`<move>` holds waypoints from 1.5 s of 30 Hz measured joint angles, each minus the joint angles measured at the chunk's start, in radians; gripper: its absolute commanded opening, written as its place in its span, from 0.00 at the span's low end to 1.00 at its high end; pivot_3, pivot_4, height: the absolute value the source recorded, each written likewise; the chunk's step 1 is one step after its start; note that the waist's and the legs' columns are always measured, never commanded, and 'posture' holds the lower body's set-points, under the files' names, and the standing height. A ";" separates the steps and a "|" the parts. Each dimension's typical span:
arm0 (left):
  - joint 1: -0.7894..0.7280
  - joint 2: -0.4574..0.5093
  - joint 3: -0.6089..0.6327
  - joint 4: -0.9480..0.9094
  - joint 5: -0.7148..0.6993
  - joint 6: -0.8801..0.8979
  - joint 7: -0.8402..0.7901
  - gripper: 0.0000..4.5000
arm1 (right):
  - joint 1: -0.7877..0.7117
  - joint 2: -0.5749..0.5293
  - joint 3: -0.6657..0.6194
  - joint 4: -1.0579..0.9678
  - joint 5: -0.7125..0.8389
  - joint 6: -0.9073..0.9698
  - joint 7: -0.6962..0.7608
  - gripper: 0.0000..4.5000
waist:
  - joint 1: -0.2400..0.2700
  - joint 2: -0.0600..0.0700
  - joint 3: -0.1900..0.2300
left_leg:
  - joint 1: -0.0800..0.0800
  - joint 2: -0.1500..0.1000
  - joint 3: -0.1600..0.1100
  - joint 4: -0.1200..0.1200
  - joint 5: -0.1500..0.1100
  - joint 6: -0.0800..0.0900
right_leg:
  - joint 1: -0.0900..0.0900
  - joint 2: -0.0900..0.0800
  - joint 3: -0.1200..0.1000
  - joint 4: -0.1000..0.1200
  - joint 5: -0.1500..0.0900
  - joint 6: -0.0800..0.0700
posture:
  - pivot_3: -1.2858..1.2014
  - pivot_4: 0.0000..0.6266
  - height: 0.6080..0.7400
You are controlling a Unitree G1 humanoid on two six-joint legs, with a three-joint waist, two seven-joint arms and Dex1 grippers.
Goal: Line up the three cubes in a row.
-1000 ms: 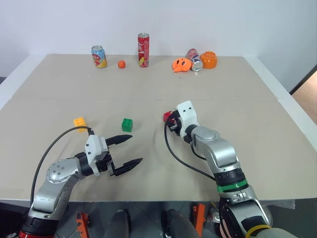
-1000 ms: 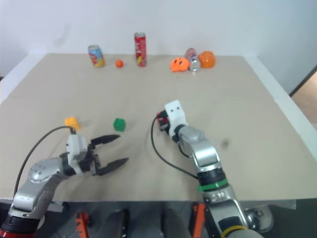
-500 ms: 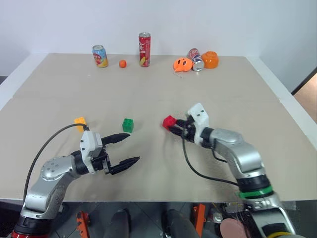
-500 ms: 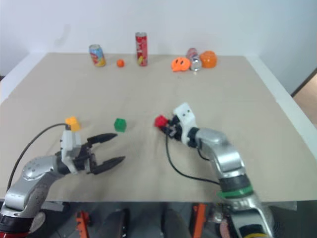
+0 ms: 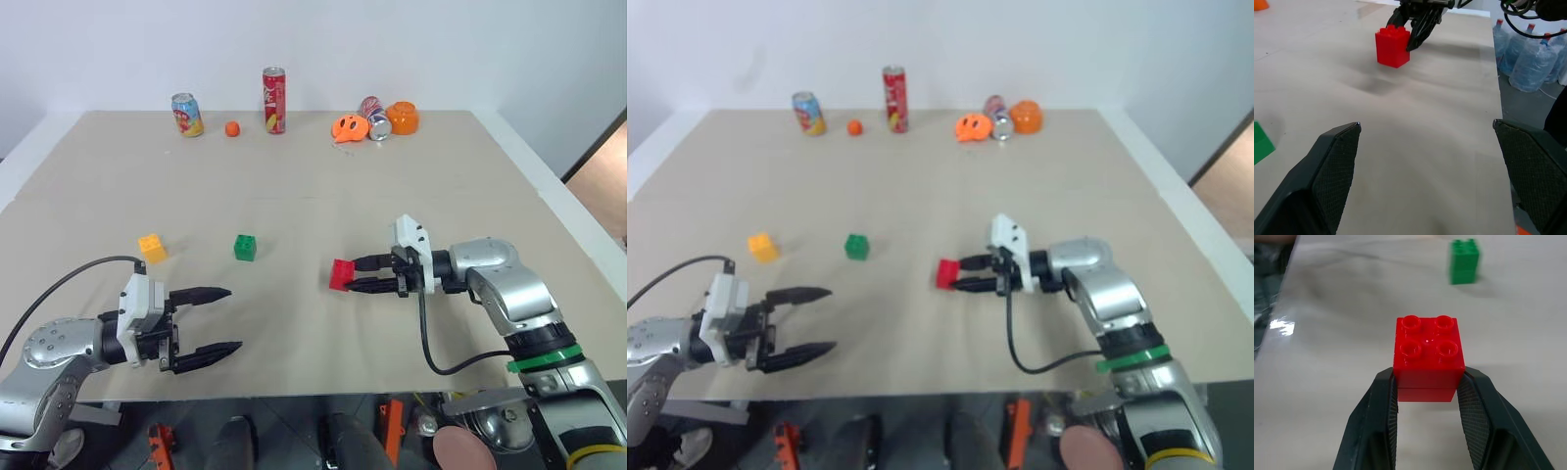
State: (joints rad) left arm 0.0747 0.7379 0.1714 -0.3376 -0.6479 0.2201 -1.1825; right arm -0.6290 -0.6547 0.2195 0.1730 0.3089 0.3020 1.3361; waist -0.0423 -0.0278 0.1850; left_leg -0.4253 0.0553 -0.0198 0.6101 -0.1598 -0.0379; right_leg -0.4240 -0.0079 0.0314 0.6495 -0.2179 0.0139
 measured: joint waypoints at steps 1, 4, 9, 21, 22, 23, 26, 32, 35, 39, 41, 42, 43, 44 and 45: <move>0.007 0.000 0.000 -0.004 0.000 0.002 0.002 1.00 | 0.000 0.002 0.006 0.016 -0.003 -0.016 0.016 0.26 | 0.000 0.000 0.000 | 0.000 0.000 0.000 0.000 0.000 -0.001 | 0.000 0.000 0.000 0.000 0.000 0.000 | 0.52 0.24 1.00; 0.026 -0.003 0.001 -0.037 -0.002 0.015 0.025 1.00 | 0.003 0.010 0.018 0.061 -0.031 -0.077 0.056 0.26 | -0.001 0.000 0.000 | 0.000 0.000 0.001 0.000 -0.002 -0.002 | -0.001 0.000 0.001 0.000 0.000 0.001 | 0.52 0.24 1.00; 0.055 0.000 0.032 -0.064 -0.016 0.020 0.036 1.00 | 0.007 0.017 0.018 0.069 -0.043 -0.118 0.067 0.26 | -0.001 0.000 0.000 | 0.000 0.002 0.000 -0.002 -0.002 -0.002 | -0.001 0.002 0.001 0.000 0.000 0.000 | 0.52 0.24 1.00; 0.062 0.006 0.044 -0.075 -0.019 0.027 0.038 1.00 | 0.028 0.044 0.020 0.079 -0.077 -0.160 0.082 0.26 | -0.001 0.000 0.000 | 0.001 0.002 0.002 -0.001 -0.002 -0.002 | -0.001 0.003 0.003 0.000 0.000 0.000 | 0.52 0.24 1.00; 0.062 0.006 0.044 -0.075 -0.019 0.027 0.039 1.00 | 0.028 0.046 0.022 0.086 -0.079 -0.163 0.082 0.26 | -0.001 0.000 0.000 | 0.001 0.002 0.002 -0.001 -0.002 -0.002 | -0.001 0.003 0.003 0.000 0.000 0.000 | 0.52 0.24 1.00; 0.062 0.006 0.044 -0.075 -0.019 0.027 0.039 1.00 | 0.028 0.051 0.024 0.094 -0.082 -0.168 0.083 0.26 | -0.001 0.000 0.000 | 0.001 0.002 0.002 -0.001 -0.002 -0.002 | -0.001 0.003 0.003 0.000 0.000 0.000 | 0.52 0.24 1.00; 0.068 0.006 0.044 -0.079 -0.019 0.027 0.042 1.00 | 0.026 0.064 0.036 0.119 -0.089 -0.173 0.089 0.37 | -0.001 0.000 0.000 | 0.001 0.002 0.002 -0.001 -0.002 -0.002 | -0.001 0.003 0.004 0.000 0.000 0.000 | 0.52 0.24 1.00; 0.086 0.006 0.049 -0.089 -0.019 0.027 0.056 1.00 | 0.000 0.091 0.048 0.186 -0.107 -0.183 0.101 0.90 | -0.001 0.000 0.000 | 0.002 0.002 0.003 -0.001 -0.002 -0.002 | -0.001 0.004 0.004 0.001 0.000 0.000 | 0.52 0.24 1.00; 0.087 0.006 0.050 -0.095 -0.019 0.027 0.065 1.00 | -0.014 0.094 0.048 0.216 -0.119 -0.197 0.101 0.99 | -0.002 0.000 0.000 | 0.002 0.002 0.003 -0.001 -0.002 -0.002 | -0.001 0.004 0.005 0.001 0.000 0.000 | 0.52 0.24 1.00; 0.087 0.000 0.050 -0.105 -0.019 0.027 0.076 1.00 | -0.020 0.084 0.051 0.224 -0.127 -0.195 0.123 0.99 | -0.001 0.000 0.000 | 0.002 0.002 0.005 -0.001 -0.002 -0.002 | -0.001 0.004 0.006 0.001 0.000 0.000 | 0.52 0.24 1.00; 0.086 -0.010 0.050 -0.104 -0.019 0.027 0.084 1.00 | -0.025 0.049 0.054 0.222 -0.129 -0.189 0.149 0.99 | -0.001 0.000 0.000 | 0.002 0.002 0.005 -0.001 -0.002 -0.002 | -0.001 0.004 0.007 0.001 0.000 0.001 | 0.52 0.24 1.00; 0.085 -0.013 0.050 -0.104 -0.020 0.027 0.086 1.00 | -0.027 0.027 0.054 0.218 -0.129 -0.186 0.162 0.99 | -0.001 0.000 0.000 | 0.002 0.002 0.006 -0.001 -0.002 -0.002 | -0.001 0.004 0.008 0.001 0.000 0.001 | 0.52 0.24 1.00; 0.084 -0.016 0.050 -0.103 -0.021 0.027 0.088 1.00 | -0.029 -0.001 0.053 0.213 -0.129 -0.184 0.171 0.99 | -0.001 0.000 0.000 | 0.002 0.002 0.006 -0.001 -0.002 -0.002 | -0.001 0.004 0.008 0.001 0.000 0.001 | 0.52 0.24 1.00; 0.083 -0.020 0.050 -0.101 -0.023 0.028 0.093 1.00 | -0.030 -0.020 0.052 0.204 -0.128 -0.180 0.177 0.99 | -0.001 0.000 0.000 | 0.002 0.002 0.006 -0.001 -0.002 -0.002 | -0.001 0.004 0.008 0.001 0.000 0.001 | 0.52 0.24 1.00; 0.078 -0.035 0.055 -0.093 -0.037 0.034 0.109 1.00 | -0.030 -0.057 0.048 0.183 -0.120 -0.174 0.189 0.99 | -0.001 0.000 0.000 | 0.002 0.002 0.007 -0.001 -0.002 -0.002 | -0.001 0.004 0.009 0.001 0.000 0.001 | 0.52 0.24 1.00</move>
State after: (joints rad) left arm 0.1530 0.7028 0.2266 -0.4309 -0.6850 0.2541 -1.0733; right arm -0.6589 -0.7113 0.2677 0.3564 0.1894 0.1285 1.5250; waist -0.0436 -0.0275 0.1851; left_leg -0.4229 0.0573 -0.0129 0.6092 -0.1616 -0.0402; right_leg -0.4255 -0.0044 0.0403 0.6506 -0.2174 0.0147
